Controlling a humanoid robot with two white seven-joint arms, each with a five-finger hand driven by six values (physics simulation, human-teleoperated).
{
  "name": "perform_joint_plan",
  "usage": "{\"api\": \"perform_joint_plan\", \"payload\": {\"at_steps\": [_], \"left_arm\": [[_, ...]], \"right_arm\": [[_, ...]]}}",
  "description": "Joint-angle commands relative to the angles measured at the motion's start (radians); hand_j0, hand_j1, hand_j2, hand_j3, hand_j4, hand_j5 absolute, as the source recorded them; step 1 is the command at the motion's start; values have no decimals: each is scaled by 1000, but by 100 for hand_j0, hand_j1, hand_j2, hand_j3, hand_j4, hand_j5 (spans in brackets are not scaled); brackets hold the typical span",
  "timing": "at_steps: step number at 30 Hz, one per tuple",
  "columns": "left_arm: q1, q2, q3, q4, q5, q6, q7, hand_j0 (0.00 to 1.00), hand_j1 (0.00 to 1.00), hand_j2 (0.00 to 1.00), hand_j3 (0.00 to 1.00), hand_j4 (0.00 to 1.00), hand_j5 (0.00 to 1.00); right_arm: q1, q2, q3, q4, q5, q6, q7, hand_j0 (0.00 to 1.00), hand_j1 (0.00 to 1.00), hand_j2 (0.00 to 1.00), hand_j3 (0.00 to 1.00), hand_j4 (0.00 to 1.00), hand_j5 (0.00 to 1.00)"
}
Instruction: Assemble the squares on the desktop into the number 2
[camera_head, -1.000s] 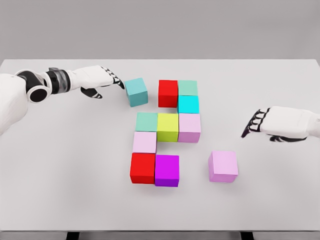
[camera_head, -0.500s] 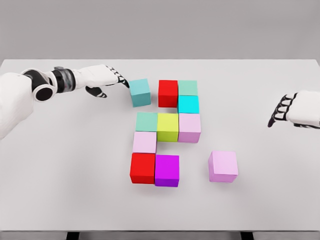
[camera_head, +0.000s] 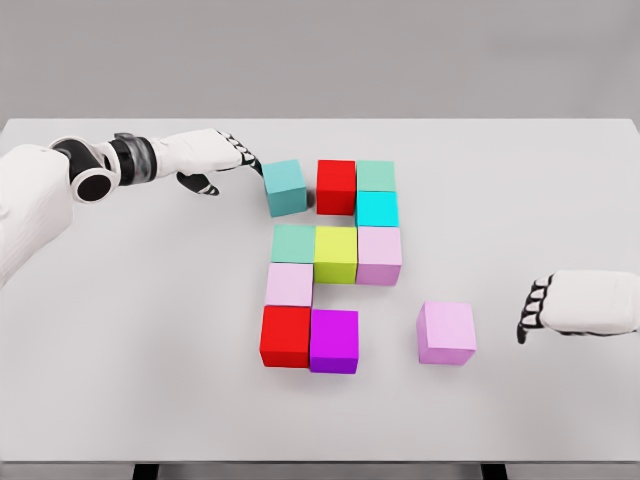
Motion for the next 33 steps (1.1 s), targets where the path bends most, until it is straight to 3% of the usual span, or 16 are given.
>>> {"api": "perform_joint_plan", "payload": {"at_steps": [1, 17, 33], "left_arm": [[0, -1, 3, 7, 6, 1, 0, 81, 81, 81, 81, 81, 81], [-6, -33, 23, 55, 8, 1, 0, 84, 84, 84, 84, 84, 84], [6, 39, 38, -1, 20, 1, 0, 83, 83, 83, 83, 83, 83]], "right_arm": [[0, 19, 5, -1, -5, 1, 0, 64, 64, 64, 64, 64, 64], [0, 108, 5, -1, -4, 1, 3, 64, 64, 64, 64, 64, 64], [0, 128, 4, 1, 19, 1, -11, 64, 64, 64, 64, 64, 64]]}}
